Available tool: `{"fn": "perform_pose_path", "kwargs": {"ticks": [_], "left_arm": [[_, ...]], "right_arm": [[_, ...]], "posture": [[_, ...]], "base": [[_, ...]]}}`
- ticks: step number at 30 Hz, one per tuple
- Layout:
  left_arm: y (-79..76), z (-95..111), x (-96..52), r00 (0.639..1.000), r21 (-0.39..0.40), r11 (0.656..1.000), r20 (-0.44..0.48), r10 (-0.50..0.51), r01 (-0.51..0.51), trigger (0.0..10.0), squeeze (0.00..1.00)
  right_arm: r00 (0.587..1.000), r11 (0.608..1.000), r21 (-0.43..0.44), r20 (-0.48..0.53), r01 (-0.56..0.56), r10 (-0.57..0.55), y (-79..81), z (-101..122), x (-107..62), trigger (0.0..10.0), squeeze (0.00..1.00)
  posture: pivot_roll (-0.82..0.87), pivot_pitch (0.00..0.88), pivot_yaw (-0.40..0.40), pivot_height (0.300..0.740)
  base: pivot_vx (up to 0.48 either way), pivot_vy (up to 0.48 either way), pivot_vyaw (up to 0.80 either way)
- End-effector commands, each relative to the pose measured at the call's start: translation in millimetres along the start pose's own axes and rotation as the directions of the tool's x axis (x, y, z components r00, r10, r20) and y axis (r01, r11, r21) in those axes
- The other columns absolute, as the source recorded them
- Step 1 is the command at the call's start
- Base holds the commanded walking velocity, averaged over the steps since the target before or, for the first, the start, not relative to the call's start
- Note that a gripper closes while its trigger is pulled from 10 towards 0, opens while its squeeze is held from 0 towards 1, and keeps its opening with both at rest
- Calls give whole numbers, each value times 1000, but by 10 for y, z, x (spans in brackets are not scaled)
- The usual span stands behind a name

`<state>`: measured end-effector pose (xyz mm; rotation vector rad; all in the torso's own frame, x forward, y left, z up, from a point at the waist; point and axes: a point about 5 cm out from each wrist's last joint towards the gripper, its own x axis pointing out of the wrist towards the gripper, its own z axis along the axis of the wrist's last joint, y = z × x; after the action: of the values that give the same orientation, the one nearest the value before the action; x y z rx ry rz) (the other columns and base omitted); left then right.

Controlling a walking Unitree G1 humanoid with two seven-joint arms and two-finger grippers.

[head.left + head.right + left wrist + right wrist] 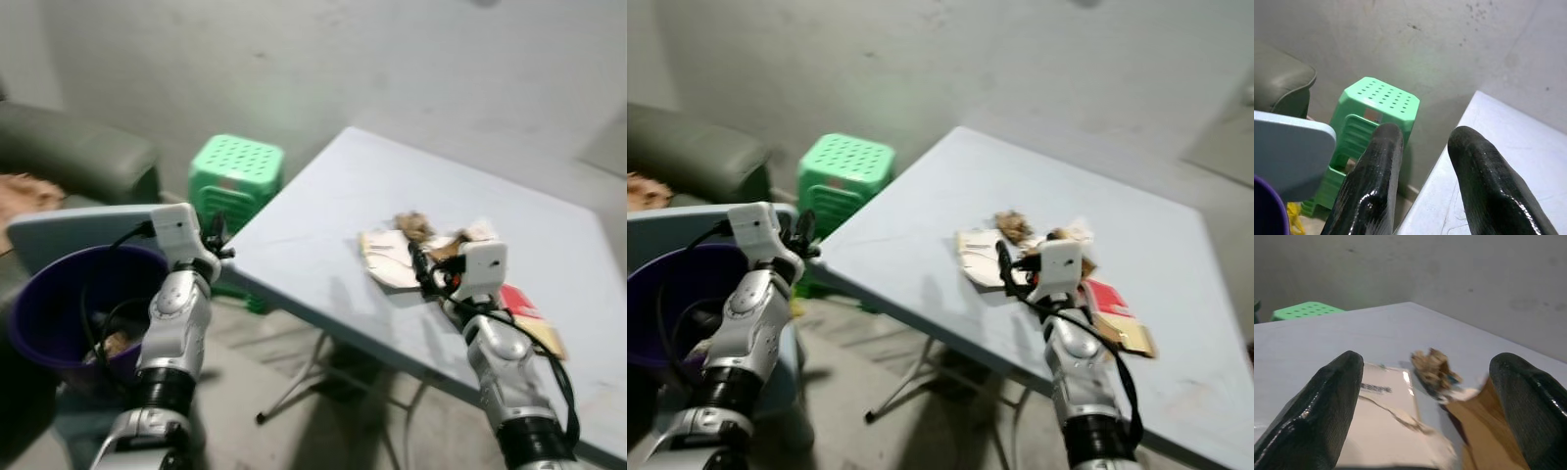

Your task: Picking trash to rubbish bin

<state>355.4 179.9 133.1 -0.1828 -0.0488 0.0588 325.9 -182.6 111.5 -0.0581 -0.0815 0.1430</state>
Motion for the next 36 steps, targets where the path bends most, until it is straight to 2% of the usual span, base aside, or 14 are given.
{"fn": "perform_pose_path", "kwargs": {"ticks": [1,12,23,27,30,36], "left_arm": [[-117,-10,7,999,-2,999,-11,-46,46,10000,0],[-245,-106,-56,987,62,986,-58,-150,154,10000,0],[-427,-204,-207,943,174,928,-116,-313,329,10000,0],[-438,-187,-229,938,176,922,-104,-331,345,10000,0],[-471,-174,-258,924,203,902,-113,-366,382,10000,0],[-505,-165,-280,908,205,885,-117,-403,419,10000,0]], "right_arm": [[1000,1000,-16,1,16,-16,-82,20,-14,10000,0],[1000,1000,-15,-12,15,-16,-70,-10,-51,10000,0],[1000,1000,-3,-8,0,0,-44,3,-116,10000,0],[1000,1000,-8,-3,-14,14,-38,18,-136,10000,0],[999,999,-3,-3,-32,32,-29,31,-174,10000,0],[996,996,-2,-17,-89,89,29,20,-237,10000,0]], "posture": [[67,0,-138,740],[63,0,-136,740],[52,0,-125,740],[48,0,-123,740],[43,0,-118,740],[35,0,-110,740]], "base": [[0,0,-775],[0,0,-763],[0,0,0],[0,0,0],[0,0,0],[0,0,0]]}}
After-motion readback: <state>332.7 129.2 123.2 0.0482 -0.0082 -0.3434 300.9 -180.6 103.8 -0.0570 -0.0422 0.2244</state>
